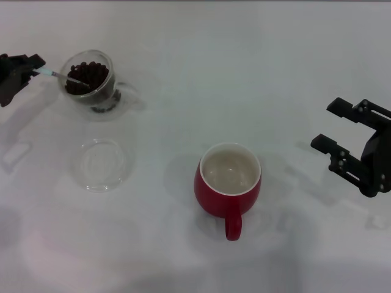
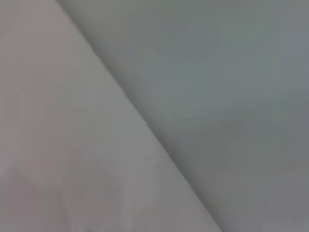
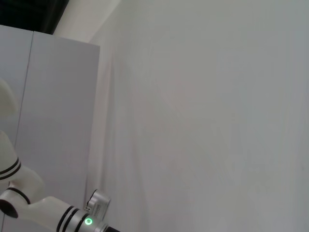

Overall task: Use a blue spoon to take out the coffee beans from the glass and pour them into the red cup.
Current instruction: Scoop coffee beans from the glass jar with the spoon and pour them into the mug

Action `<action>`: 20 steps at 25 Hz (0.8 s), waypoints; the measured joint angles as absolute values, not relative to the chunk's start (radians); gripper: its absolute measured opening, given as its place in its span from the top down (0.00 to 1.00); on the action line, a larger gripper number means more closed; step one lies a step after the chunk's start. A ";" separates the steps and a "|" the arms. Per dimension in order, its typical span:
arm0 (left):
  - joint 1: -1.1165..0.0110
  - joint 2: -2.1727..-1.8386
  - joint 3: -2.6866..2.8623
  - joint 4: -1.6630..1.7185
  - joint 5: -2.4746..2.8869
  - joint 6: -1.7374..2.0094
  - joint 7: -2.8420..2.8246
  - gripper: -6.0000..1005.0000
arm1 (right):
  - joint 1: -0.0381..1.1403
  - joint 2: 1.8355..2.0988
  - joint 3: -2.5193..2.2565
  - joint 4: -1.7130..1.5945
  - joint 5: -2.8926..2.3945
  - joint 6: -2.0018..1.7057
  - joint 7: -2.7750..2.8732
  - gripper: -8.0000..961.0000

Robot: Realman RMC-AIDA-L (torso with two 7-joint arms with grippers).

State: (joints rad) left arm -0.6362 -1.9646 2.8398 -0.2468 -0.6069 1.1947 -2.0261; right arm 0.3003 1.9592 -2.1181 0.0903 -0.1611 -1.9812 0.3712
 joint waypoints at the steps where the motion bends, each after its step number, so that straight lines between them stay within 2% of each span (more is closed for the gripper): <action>1: -0.631 -1.965 2.841 -0.246 -0.615 1.200 -2.029 0.86 | 0.301 1.959 -2.119 0.091 -0.161 -1.981 0.371 0.41; 11: -0.574 -1.959 2.842 -0.245 -0.716 1.272 -2.043 0.86 | 0.297 1.957 -2.123 0.097 -0.161 -1.982 0.371 0.41; 20: -0.566 -1.951 2.837 -0.251 -0.720 1.281 -2.031 0.86 | 0.301 1.957 -2.123 0.094 -0.164 -1.984 0.371 0.41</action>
State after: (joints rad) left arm -0.5656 -1.9510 2.8366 -0.2514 -0.7198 1.2812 -2.0315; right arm 0.3005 1.9573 -2.1230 0.0941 -0.1640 -1.9841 0.3707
